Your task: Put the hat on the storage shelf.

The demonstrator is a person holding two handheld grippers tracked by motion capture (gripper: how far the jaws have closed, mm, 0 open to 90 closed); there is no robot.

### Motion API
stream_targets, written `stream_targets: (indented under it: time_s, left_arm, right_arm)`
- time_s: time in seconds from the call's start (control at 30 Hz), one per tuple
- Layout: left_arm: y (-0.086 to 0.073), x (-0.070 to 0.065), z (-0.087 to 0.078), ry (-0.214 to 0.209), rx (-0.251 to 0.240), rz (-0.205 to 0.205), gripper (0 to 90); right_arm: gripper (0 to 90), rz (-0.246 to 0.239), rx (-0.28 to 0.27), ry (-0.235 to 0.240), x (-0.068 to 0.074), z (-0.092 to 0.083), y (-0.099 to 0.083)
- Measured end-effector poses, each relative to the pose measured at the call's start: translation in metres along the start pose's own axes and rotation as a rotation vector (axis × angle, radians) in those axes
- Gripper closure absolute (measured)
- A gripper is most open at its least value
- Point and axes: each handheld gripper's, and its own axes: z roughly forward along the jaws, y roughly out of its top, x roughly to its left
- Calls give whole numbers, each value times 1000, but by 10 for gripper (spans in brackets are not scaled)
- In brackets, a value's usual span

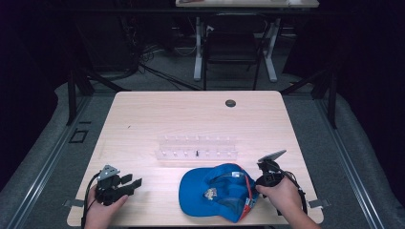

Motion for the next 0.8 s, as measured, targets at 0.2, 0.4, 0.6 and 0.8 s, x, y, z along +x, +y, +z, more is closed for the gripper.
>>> stream_targets:
  time_s: [0.2,0.4,0.6,0.8]
  left_arm:
    - [0,0,0,2,1,0,503]
    - [0,0,0,2,3,-1,503]
    - [0,0,0,4,5,-1,505]
    - [0,0,1,2,7,2,505]
  right_arm:
    - [890,-10,5,4,-3,0,1]
    - [898,-1,-11,29,-5,-10,1]
    - [900,-2,-27,37,-7,-24,2]
    - [900,-3,-44,38,-5,-40,2]
